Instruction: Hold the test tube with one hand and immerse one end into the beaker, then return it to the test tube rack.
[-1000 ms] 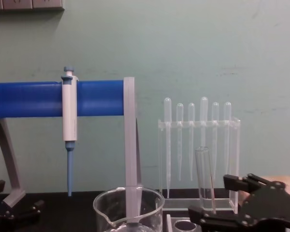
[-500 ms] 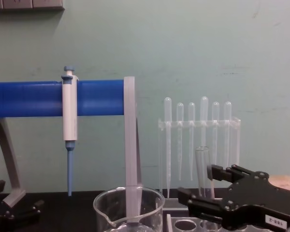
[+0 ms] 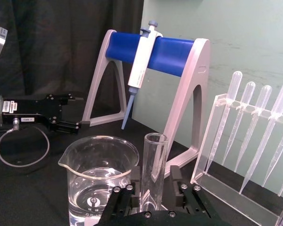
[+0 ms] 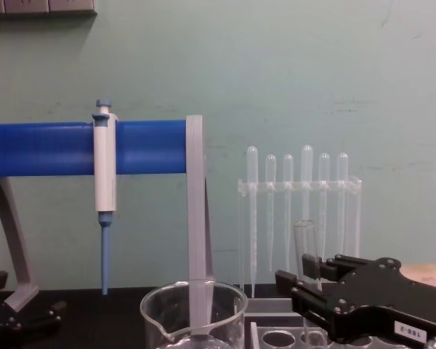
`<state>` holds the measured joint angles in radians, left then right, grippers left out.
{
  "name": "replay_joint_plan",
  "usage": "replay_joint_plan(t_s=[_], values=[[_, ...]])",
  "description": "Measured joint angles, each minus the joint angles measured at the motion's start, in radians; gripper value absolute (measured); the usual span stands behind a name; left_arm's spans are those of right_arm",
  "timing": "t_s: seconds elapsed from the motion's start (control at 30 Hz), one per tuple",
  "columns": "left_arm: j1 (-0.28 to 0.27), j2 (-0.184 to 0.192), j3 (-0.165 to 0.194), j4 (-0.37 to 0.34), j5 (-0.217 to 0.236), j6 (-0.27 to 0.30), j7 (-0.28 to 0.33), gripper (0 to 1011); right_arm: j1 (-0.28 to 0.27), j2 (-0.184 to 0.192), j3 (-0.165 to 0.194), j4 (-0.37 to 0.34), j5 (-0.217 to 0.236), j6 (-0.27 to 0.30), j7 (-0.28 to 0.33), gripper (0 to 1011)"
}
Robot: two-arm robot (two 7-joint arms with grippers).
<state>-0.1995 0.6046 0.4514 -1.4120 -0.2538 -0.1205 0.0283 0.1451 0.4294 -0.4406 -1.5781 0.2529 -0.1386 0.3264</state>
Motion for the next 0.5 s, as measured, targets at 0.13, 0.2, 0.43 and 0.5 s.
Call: replay_joint_plan(t_s=[0.13, 0.2, 0.43, 0.5], values=[[0.0, 0.0, 0.0, 0.0, 0.0, 0.0, 0.0, 1000, -0.005, -0.006, 0.009, -0.001, -0.006, 0.004, 0.004, 303], [0.0, 0.0, 0.0, 0.0, 0.0, 0.0, 0.0, 1000, -0.007, -0.008, 0.013, -0.002, -0.007, 0.005, 0.006, 243], [0.0, 0.0, 0.0, 0.0, 0.0, 0.0, 0.0, 1000, -0.022, -0.018, 0.041, -0.026, -0.003, 0.017, 0.02, 226], [0.0, 0.0, 0.0, 0.0, 0.0, 0.0, 0.0, 1000, -0.027, -0.02, 0.05, -0.035, 0.005, 0.019, 0.025, 226]])
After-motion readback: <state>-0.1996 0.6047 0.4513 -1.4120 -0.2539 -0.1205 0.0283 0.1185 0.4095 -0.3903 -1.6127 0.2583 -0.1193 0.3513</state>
